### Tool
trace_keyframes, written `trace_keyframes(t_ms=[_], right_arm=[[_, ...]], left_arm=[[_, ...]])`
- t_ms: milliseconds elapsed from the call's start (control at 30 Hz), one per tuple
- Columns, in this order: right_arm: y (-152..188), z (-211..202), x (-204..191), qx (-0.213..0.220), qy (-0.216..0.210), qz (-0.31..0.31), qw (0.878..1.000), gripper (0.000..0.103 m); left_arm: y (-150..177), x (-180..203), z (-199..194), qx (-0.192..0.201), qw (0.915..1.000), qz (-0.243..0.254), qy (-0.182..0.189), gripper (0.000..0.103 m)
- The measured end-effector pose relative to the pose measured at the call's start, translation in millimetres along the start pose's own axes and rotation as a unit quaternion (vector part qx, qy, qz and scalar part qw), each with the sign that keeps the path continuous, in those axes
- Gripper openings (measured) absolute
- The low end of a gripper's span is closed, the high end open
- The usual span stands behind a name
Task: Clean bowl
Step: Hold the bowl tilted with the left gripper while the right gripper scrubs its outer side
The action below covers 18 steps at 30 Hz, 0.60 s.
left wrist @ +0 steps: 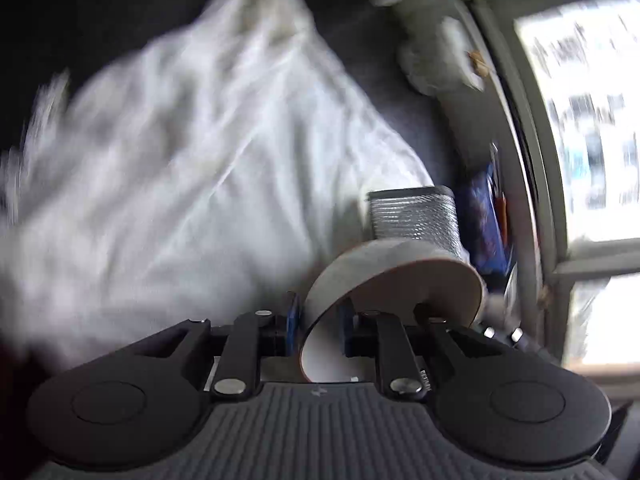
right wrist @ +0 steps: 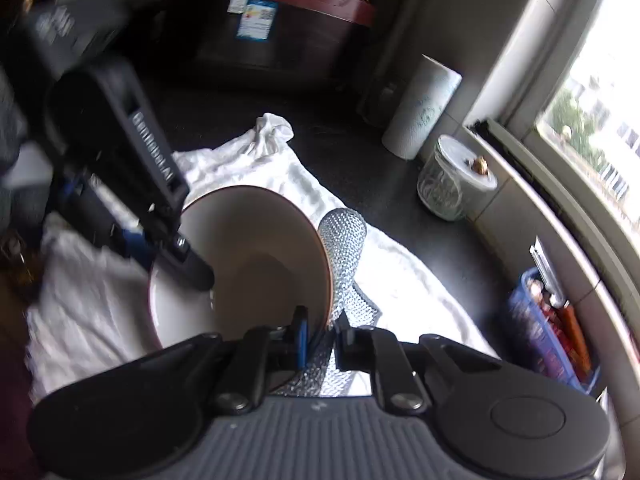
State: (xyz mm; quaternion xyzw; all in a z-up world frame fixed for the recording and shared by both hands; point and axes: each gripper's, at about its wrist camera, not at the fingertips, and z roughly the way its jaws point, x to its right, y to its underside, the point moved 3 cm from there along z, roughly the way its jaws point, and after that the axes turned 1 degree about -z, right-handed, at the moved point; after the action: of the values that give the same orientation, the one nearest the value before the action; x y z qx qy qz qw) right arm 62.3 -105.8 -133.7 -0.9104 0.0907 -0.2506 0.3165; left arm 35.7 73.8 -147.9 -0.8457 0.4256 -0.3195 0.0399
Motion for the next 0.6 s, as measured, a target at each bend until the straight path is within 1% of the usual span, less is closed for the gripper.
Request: trace_keyframes(t_ms=[33, 67, 100, 167, 200, 267, 333, 367, 400, 467, 500, 600], right_arm=[[-1.8, -1.9, -1.8, 0.003, 0.007, -0.015, 1.000, 0.010], [-3.7, -3.6, -3.4, 0.006, 0.014, -0.029, 0.999, 0.010], [-5.0, -3.7, -2.8, 0.009, 0.018, -0.040, 0.999, 0.009], [-7.8, -4.6, -6.0, 0.018, 0.029, -0.076, 0.996, 0.008], [-7.9, -5.0, -7.0, 0.021, 0.031, -0.086, 0.996, 0.008], [-7.8, -6.4, -10.1, 0.027, 0.033, -0.110, 0.993, 0.008], [-6.8, -7.7, -11.0, 0.028, 0.034, -0.120, 0.992, 0.008], [-6.1, -8.7, -11.4, 0.028, 0.033, -0.124, 0.991, 0.008], [-5.2, -8.8, -11.2, 0.025, 0.035, -0.125, 0.991, 0.008], [-5.5, -8.8, -8.8, 0.020, 0.033, -0.111, 0.993, 0.009], [-6.9, -8.2, -6.9, 0.018, 0.028, -0.100, 0.994, 0.009], [-4.9, -10.7, -7.5, 0.013, 0.017, -0.068, 0.997, 0.010]], left_arm=[[-3.6, 11.5, -4.2, 0.011, 0.9981, 0.056, -0.021, 0.019], [-3.5, 27.8, -7.1, 0.025, 0.9906, 0.128, -0.042, 0.019], [-3.2, 43.7, -9.9, 0.038, 0.9779, 0.196, -0.062, 0.019], [2.6, 65.6, -14.0, 0.056, 0.9511, 0.292, -0.084, 0.019], [5.6, 74.0, -14.1, 0.062, 0.9385, 0.327, -0.091, 0.019], [12.7, 85.3, -12.5, 0.074, 0.9173, 0.375, -0.112, 0.019], [16.5, 89.0, -12.5, 0.067, 0.9157, 0.382, -0.105, 0.018], [18.0, 90.2, -12.7, 0.064, 0.9160, 0.383, -0.101, 0.013], [16.4, 87.5, -14.5, 0.065, 0.9244, 0.364, -0.095, 0.011], [13.0, 81.5, -18.0, 0.064, 0.9406, 0.323, -0.082, 0.012], [9.7, 75.7, -19.4, 0.060, 0.9518, 0.292, -0.072, 0.012], [5.1, 59.6, -20.8, 0.054, 0.9713, 0.225, -0.056, 0.013]])
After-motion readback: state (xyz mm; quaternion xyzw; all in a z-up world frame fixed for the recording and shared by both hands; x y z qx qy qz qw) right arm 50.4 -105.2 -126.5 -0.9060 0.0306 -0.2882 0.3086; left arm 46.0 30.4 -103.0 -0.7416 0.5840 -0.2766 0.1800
